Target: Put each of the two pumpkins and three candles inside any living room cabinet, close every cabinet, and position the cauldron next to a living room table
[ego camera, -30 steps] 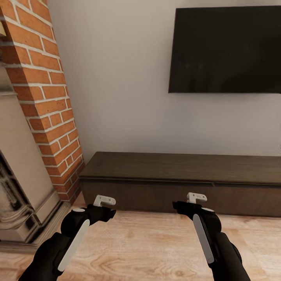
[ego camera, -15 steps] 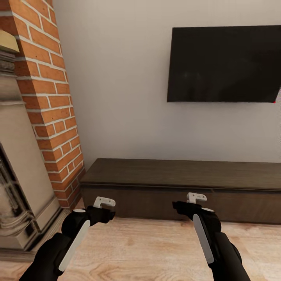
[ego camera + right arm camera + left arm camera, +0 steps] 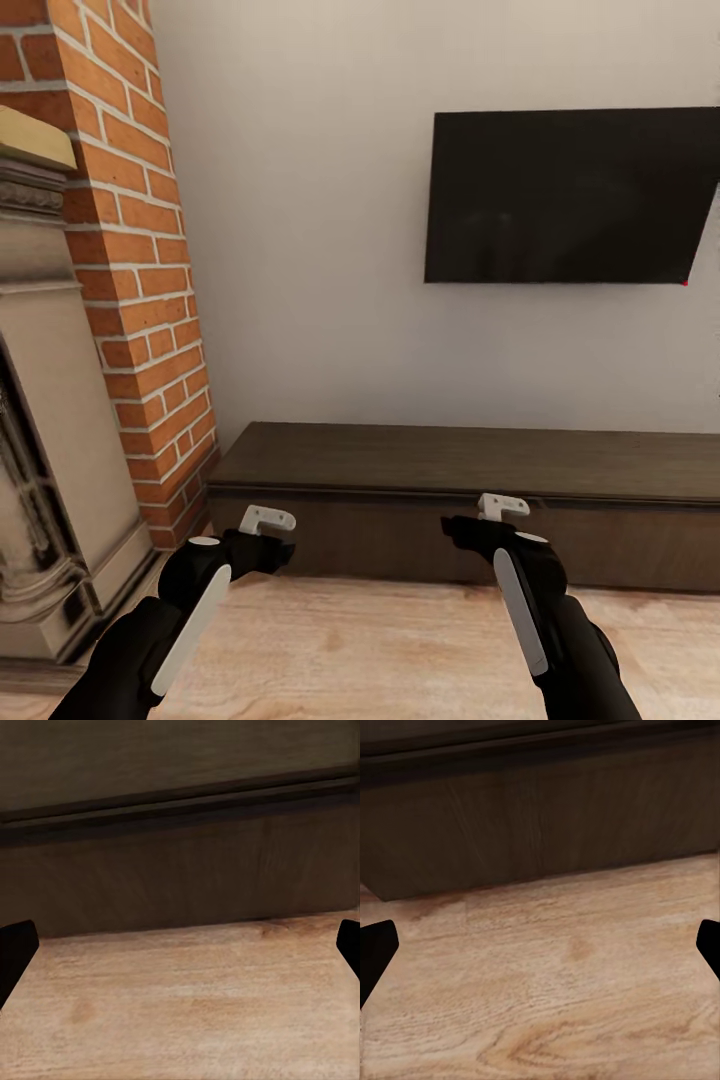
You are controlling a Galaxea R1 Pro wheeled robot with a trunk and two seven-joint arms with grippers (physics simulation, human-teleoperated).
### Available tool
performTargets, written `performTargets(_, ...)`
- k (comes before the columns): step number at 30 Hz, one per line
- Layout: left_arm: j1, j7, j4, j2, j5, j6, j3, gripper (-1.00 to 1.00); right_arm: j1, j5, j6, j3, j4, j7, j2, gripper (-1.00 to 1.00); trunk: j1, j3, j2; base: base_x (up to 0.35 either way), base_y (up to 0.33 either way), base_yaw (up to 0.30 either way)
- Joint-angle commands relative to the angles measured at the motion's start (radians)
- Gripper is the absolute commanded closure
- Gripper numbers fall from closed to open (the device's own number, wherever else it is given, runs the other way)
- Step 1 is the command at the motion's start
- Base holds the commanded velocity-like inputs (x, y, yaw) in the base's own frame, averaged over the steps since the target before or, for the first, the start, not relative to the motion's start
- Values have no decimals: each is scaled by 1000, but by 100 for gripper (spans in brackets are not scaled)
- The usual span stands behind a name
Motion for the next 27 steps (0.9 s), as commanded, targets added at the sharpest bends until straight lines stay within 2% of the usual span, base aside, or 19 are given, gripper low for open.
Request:
performTargets(1, -1, 10, -1, 1, 11, 3, -2, -100, -1, -11, 3, -1, -1, -8, 1, -100, -1, 3, 0, 0, 0, 0)
performTargets(8, -1, 9, 1, 1, 8, 3, -3, -100, -1, -11, 3, 1, -1, -8, 2, -100, -4, 30, 1, 0, 0, 0)
performTargets(27, -1, 7, 1, 1, 7, 3, -4, -100, 0, -11, 3, 4, 1, -8, 4, -100, -77, 89, 134, 0, 0, 0)
